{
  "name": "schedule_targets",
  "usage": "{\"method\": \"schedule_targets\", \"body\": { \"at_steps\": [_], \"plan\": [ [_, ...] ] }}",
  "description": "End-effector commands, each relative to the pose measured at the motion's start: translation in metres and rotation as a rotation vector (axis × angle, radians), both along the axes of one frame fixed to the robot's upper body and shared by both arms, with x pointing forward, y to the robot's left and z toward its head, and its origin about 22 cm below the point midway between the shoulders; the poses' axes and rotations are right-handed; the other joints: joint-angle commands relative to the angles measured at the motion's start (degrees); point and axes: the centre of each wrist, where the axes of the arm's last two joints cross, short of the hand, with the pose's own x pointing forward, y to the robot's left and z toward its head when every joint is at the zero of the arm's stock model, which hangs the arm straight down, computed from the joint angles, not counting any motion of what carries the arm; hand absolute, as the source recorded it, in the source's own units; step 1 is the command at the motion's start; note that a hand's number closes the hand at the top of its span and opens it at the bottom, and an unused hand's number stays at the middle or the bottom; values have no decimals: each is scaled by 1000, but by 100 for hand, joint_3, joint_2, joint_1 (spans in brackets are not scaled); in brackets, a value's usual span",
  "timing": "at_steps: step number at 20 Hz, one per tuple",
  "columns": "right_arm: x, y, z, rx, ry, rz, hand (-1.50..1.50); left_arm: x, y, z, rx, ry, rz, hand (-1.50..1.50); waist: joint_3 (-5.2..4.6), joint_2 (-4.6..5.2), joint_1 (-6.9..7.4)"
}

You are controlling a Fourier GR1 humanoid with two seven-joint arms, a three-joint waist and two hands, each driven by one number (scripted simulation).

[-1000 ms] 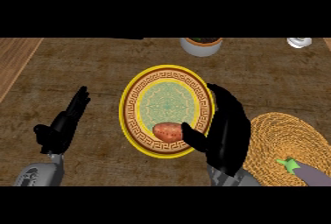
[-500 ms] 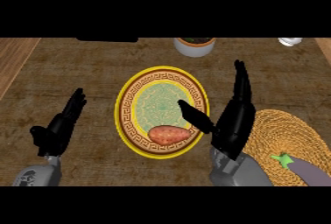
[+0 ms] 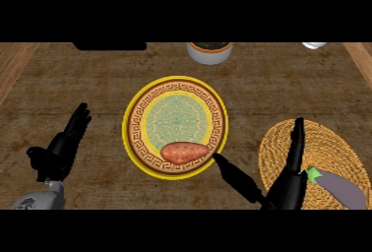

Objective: Pick the sweet potato from the placemat and place it in the plate

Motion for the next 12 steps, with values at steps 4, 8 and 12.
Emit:
{"method": "schedule_targets", "body": {
  "at_steps": [4, 8, 12],
  "plan": [
    [-47, -43, -39, 17, 14, 7, -150, -4, -4, -1, -2, -3, -10, 0, 4, 2, 6],
    [-52, -45, -54, -8, 28, 31, -150, -2, 0, -4, -7, 24, 7, 0, -1, 4, -3],
    [-55, -63, -44, -11, 7, 22, -150, 2, 6, 6, -4, -6, 2, 0, -1, 1, -14]
  ]
}}
